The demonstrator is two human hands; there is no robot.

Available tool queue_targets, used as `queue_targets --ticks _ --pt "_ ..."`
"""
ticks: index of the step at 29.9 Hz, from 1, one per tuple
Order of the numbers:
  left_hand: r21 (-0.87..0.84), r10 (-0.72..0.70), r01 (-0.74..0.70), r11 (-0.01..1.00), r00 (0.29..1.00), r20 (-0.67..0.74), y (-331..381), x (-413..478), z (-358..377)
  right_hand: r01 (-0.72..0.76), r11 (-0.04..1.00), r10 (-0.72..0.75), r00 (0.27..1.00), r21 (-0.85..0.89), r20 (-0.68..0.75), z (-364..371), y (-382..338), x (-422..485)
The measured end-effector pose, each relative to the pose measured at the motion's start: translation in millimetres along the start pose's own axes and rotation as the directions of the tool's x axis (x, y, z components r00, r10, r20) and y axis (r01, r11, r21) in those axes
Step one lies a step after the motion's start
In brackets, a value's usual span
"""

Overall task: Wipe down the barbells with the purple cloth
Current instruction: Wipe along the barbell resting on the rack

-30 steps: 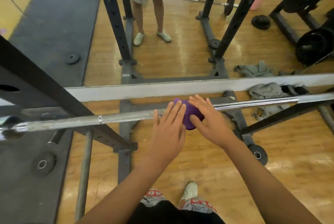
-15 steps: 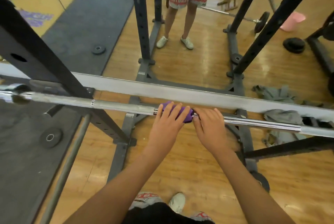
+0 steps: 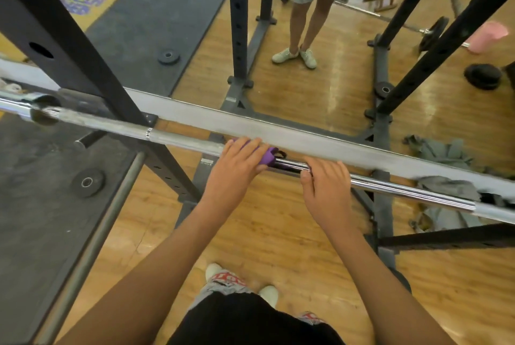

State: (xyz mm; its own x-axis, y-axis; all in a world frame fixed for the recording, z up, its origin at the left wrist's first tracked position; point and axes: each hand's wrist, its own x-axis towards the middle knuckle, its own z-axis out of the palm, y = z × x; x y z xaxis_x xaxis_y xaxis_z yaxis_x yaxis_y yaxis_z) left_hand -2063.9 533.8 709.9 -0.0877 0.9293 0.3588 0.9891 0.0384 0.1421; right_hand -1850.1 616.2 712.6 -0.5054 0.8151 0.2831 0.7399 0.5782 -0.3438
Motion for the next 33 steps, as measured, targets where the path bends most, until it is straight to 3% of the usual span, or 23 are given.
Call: queue_targets --ticks 4,10,14,19,25,30,33 --pt "-0.034 -0.074 0.071 0.997 0.993 -0.095 13 1 4 -0.034 0.999 0.034 0.999 -0.009 0.008 0 -7 -2" --pt "-0.071 0.041 -0.047 0.996 0.995 -0.087 21 8 11 -0.063 0.997 0.063 0.998 -0.033 0.000 -1 -11 0" --pt "-0.071 -0.016 0.009 0.997 0.996 -0.092 -9 1 8 -0.069 0.997 0.069 0.998 -0.025 -0.006 -1 -13 0" --pt "-0.065 -0.126 0.122 0.990 0.990 -0.057 20 6 7 -0.032 0.999 0.032 0.999 -0.024 0.017 -2 -9 0" --pt "-0.097 -0.046 0.036 0.995 0.994 -0.103 -14 -9 -9 0.002 1.000 -0.001 0.998 -0.021 0.061 -7 -6 -1" --pt "-0.157 -0.317 0.299 0.941 0.943 -0.106 -1 -4 -8 0.067 0.997 -0.064 0.996 -0.044 0.060 -2 -1 -5" --pt "-0.129 -0.273 0.262 0.957 0.959 -0.075 30 1 0 0.114 0.989 -0.108 0.992 -0.092 0.061 -1 1 -7"
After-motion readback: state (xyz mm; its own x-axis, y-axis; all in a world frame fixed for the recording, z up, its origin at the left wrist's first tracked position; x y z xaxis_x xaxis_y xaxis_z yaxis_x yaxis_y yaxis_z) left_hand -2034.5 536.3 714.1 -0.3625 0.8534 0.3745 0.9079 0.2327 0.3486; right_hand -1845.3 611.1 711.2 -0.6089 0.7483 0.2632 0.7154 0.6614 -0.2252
